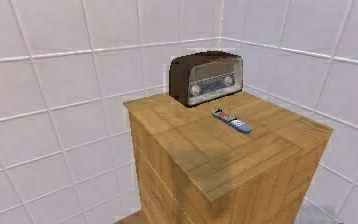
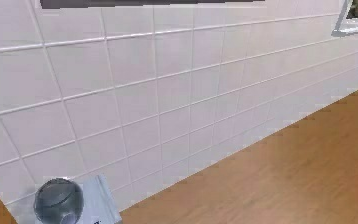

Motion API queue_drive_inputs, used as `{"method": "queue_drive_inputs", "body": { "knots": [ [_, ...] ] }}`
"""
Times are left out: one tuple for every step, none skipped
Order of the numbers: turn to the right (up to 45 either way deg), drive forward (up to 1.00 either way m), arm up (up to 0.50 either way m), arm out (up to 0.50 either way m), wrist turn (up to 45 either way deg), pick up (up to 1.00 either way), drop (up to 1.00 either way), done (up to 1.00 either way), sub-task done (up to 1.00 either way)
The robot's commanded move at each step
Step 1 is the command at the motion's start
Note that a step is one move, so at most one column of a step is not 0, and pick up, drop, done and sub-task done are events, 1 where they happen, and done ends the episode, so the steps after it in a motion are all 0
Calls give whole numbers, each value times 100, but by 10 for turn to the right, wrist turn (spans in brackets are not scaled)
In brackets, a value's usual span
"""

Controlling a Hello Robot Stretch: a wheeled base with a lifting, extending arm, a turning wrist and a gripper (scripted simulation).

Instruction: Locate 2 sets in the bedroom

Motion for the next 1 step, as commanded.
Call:
{"method": "queue_drive_inputs", "body": {
  "knots": [
    [0,0,0,0,0,0,0,100,0]
  ]
}}
